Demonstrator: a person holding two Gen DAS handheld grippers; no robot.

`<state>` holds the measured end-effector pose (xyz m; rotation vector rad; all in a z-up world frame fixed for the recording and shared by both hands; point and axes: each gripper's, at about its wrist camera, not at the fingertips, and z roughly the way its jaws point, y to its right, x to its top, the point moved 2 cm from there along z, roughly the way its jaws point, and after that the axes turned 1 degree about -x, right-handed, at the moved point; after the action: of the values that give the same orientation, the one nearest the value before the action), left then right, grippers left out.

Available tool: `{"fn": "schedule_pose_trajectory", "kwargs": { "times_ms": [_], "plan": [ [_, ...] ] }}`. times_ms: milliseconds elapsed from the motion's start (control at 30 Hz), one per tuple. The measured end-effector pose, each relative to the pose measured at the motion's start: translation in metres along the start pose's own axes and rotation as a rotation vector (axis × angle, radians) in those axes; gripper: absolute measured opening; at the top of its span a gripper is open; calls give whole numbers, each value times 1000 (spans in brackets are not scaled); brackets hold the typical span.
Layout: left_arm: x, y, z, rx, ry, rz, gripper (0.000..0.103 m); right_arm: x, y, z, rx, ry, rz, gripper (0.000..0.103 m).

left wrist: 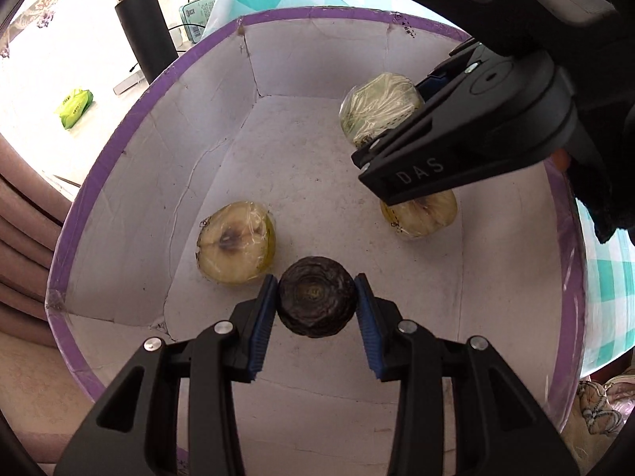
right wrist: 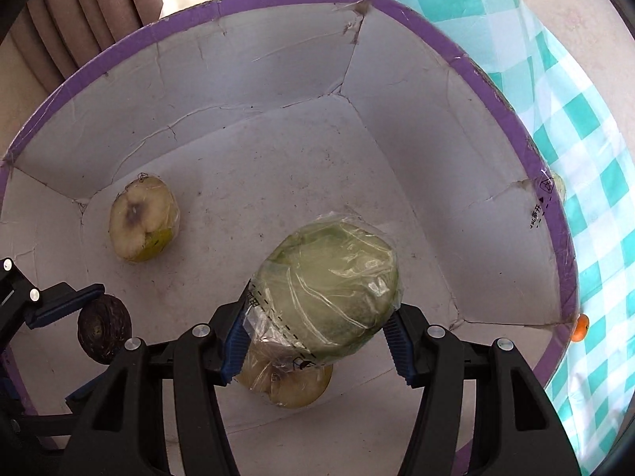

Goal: Organize fruits
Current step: 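Carry the cabbage half and dark fruit into the box and open both tools, then move both tools back over the remaining fruit on the table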

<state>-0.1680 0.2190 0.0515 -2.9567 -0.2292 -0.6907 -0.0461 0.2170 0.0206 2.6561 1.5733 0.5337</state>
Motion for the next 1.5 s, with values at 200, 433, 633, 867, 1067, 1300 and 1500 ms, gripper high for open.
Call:
{"fn": "schedule_pose_trajectory", "kwargs": {
  "times_ms": [200,433,633,867,1067,1300,1500],
  "plan": [
    [6,-11,0,-5,12,-35,61,0,5,-8,24,35,26,74],
    [8,-12,-3,12,30,-38,79,-2,9,-17,38,94,51,79],
    [7,-6,-13,76,62,-26,93,-11,15,-37,85,216,87,79],
    [21,11,-55,178,247,-23,96,-36,41,-88,65,425,179,85],
    [32,53,-105,225,497,52,101,-88,98,-134,-55,632,347,87],
    [51,146,-116,62,629,196,101,-172,184,-113,-176,612,596,87],
    [59,232,-56,-181,536,276,101,-248,241,-56,-256,490,780,87]
  ]
}}
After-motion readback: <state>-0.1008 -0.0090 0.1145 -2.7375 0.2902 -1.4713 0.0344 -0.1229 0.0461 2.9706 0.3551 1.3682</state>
